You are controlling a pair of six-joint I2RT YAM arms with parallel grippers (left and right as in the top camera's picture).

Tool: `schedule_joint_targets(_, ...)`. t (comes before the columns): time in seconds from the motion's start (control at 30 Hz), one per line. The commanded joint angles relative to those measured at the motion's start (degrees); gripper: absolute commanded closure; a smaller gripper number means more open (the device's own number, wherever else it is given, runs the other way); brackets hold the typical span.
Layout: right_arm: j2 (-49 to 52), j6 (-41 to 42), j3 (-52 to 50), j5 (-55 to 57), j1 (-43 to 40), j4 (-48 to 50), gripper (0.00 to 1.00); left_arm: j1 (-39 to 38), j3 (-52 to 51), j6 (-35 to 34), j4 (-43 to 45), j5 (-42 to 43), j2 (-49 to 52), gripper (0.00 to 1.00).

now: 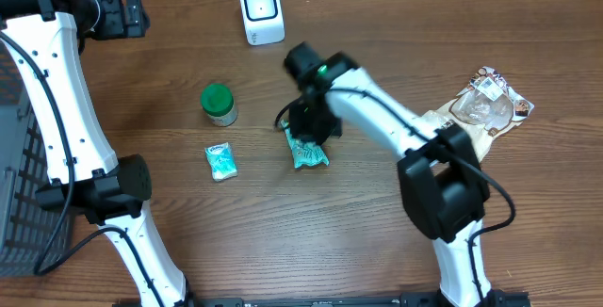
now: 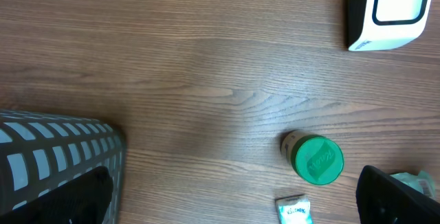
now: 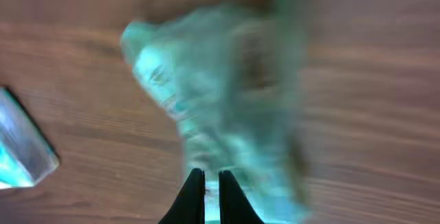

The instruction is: Scan the item barcode

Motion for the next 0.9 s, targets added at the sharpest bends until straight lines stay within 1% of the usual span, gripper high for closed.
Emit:
schedule_joint_targets(0.0, -0.46, 2.82, -0.79, -1.75, 4.28, 2.21, 0.93, -0.39, 0.44, 0.66, -0.11, -0.17, -1.73, 0.0)
schedule_joint_targets(0.13, -0.46, 3.34, -2.16, 0.17, 6.86, 4.26, 0.86, -0.39, 0.44, 0.66, -0.11, -0.17, -1.73, 0.0)
schedule_joint_targets(0.27, -0.46, 3.5, -4.44, 3.96, 6.97, 4.26, 0.8, -0.39, 0.44, 0.66, -0.11, -0.17, -1.73, 0.0)
schedule_joint_targets(0.37, -0.46, 3.23, -6.03, 4.79, 5.6, 3.72, 0.79, -0.39, 0.44, 0.66, -0.11, -0.17, -1.73, 0.0)
schedule_joint_targets(0.6, -0.48, -0.26, -6.67, 5.09, 1.14, -1.03, 0.8, -0.39, 0.44, 0.66, -0.11, -0.17, -1.73, 0.0)
schedule_joint_targets(0.67, -0.48, -2.56, -6.64, 4.63, 0.0, -1.88, 0.8, -0.39, 0.44, 0.66, -0.11, -0.17, -1.73, 0.0)
schedule_joint_targets(0.7, -0.48, -4.28, -6.58, 3.43, -0.46, -2.12, 0.82, -0.39, 0.44, 0.66, -0.11, -0.17, -1.73, 0.0)
schedule_joint_targets(0.77, -0.83, -9.33, -5.81, -1.81, -1.44, -3.19, 0.9, -0.39, 0.44, 0.66, -0.11, -0.17, -1.73, 0.01)
schedule_joint_targets(0.8, -1.33, -12.2, -5.03, -4.85, -2.01, -3.89, 0.91, -0.39, 0.44, 0.66, -0.11, -0.15, -1.73, 0.01)
schedule_joint_targets(0.87, -2.75, -15.72, -3.39, -8.57, -2.93, -4.87, 0.91, -0.39, 0.44, 0.66, -0.11, -0.17, -1.73, 0.01)
